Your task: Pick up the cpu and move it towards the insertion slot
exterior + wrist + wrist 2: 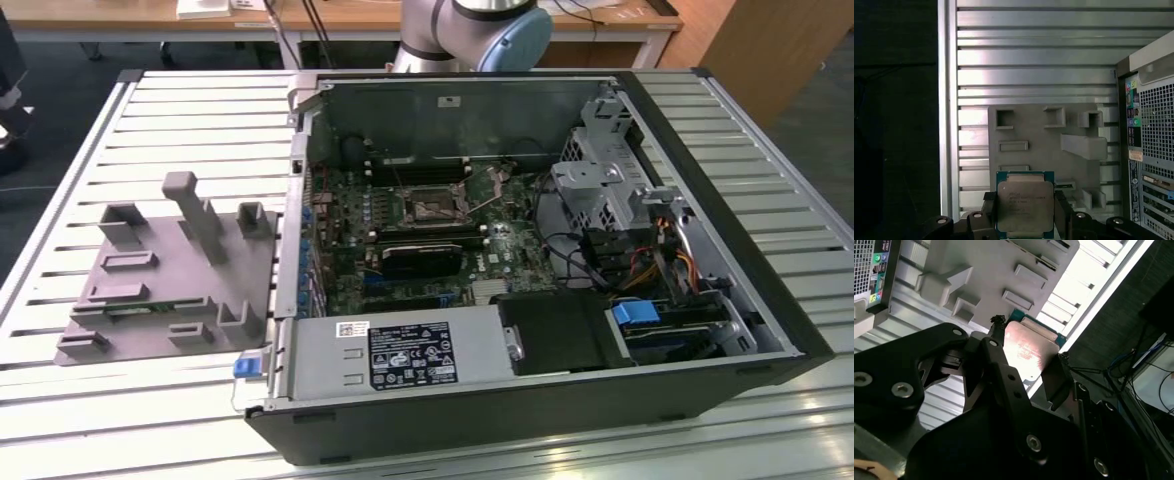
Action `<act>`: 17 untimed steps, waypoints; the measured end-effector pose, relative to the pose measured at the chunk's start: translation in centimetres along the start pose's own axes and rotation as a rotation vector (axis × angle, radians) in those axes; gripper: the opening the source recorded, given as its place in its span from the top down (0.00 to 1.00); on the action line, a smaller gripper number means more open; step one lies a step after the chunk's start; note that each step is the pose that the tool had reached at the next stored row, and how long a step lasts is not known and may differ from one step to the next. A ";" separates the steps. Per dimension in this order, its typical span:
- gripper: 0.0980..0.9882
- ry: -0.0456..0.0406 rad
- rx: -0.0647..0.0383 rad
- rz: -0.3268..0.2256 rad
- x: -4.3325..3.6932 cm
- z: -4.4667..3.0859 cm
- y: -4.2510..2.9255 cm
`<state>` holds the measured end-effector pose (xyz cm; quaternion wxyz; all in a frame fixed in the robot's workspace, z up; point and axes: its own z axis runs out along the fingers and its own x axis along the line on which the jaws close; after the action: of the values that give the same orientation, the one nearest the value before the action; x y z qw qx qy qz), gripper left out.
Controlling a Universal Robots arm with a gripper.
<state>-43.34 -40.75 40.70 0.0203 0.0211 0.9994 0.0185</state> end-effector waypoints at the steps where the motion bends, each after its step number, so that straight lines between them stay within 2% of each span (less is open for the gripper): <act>1: 0.50 0.0000 0.000 0.000 -0.01 -0.33 0.01; 6: 0.50 -0.0003 0.000 0.001 -0.06 -1.65 0.06; 12: 0.50 0.0000 0.000 0.001 -0.18 -1.67 0.08; 17: 0.50 -0.0002 0.000 0.001 -1.12 -1.62 0.11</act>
<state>-42.28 -40.75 42.37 0.0204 0.0217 0.9994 0.0185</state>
